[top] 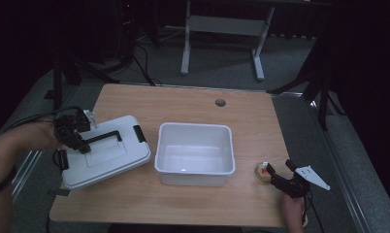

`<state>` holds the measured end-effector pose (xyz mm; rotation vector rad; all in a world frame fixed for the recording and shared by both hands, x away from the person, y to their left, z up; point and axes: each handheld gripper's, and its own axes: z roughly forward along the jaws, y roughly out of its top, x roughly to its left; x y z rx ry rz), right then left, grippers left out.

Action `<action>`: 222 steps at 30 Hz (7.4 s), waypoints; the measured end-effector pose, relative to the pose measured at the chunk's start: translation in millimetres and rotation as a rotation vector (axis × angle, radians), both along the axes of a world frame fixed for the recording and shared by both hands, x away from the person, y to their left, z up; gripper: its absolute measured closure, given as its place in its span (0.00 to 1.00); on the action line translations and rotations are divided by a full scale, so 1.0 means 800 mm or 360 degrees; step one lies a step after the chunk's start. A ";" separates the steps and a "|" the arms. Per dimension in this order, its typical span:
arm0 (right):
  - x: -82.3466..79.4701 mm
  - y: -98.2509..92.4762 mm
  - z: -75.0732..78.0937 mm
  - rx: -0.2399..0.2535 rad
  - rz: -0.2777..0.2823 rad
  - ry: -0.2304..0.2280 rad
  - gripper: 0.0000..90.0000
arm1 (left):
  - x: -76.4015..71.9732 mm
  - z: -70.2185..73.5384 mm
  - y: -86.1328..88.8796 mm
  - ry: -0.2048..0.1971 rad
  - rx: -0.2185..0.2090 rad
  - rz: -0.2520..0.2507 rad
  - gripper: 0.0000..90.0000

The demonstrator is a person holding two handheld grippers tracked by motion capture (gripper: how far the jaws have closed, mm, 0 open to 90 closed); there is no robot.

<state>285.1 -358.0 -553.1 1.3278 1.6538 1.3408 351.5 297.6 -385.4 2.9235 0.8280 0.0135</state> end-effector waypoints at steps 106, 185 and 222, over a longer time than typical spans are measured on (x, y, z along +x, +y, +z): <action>0.050 0.024 0.089 -0.1642 0.1200 0.1244 0.15 | 0.036 -0.108 -0.006 0.0117 -0.0087 0.0117 0.17; 0.099 0.143 0.194 -0.2043 0.1476 0.1134 0.23 | 0.032 -0.097 -0.006 0.0167 -0.0072 0.0079 0.17; 0.101 0.292 0.251 -0.2164 0.1699 0.1039 0.23 | 0.028 -0.098 -0.009 0.0173 -0.0039 0.0060 0.17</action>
